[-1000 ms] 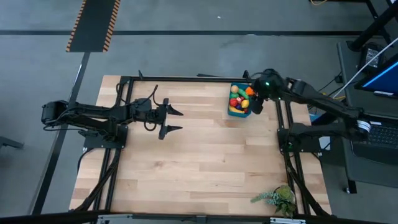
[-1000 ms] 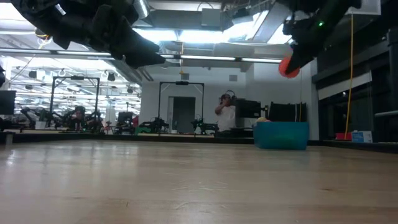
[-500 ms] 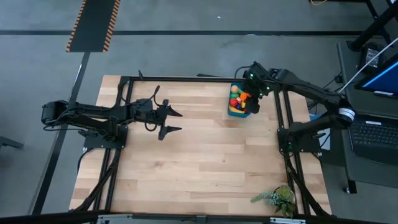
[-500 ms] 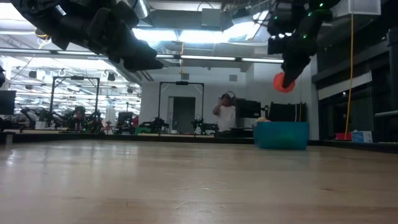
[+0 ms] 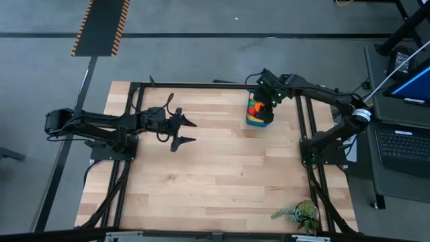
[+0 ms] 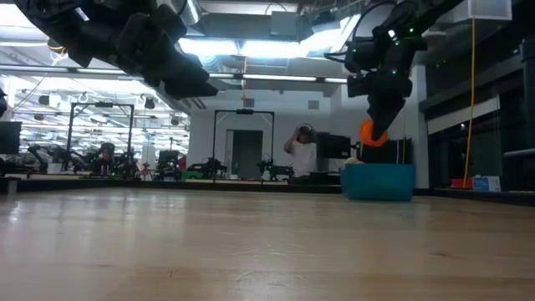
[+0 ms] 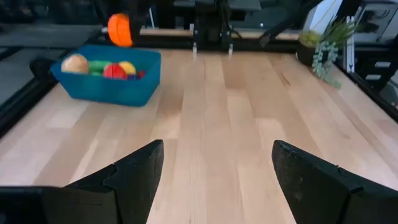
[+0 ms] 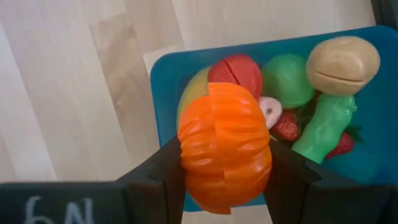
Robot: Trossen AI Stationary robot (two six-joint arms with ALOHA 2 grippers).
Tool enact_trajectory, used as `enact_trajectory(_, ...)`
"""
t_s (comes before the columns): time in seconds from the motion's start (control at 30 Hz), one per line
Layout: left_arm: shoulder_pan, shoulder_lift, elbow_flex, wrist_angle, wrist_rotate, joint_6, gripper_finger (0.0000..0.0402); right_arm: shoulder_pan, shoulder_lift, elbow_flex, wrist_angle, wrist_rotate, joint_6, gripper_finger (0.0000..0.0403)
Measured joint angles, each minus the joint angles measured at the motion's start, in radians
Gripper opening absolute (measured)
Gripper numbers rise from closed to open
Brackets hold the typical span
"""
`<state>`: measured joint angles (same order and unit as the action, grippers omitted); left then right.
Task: Pick and placing Produce into tupperware
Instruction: Put the orange pumpkin into the blue bin
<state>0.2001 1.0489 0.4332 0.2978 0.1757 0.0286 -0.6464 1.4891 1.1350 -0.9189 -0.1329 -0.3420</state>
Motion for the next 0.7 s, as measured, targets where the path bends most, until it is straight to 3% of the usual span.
enact_trajectory(0.4, 0.000, 0.000, 0.000, -0.029, 0.000, 0.000, 0.0293, -0.003, 0.001, -0.131, 0.097, -0.001, 0.001, 0.0161)
enact_trajectory(0.7, 0.000, 0.000, 0.000, -0.029, 0.000, 0.000, 0.0293, -0.052, 0.000, -0.184, 0.154, -0.074, -0.001, 0.0161)
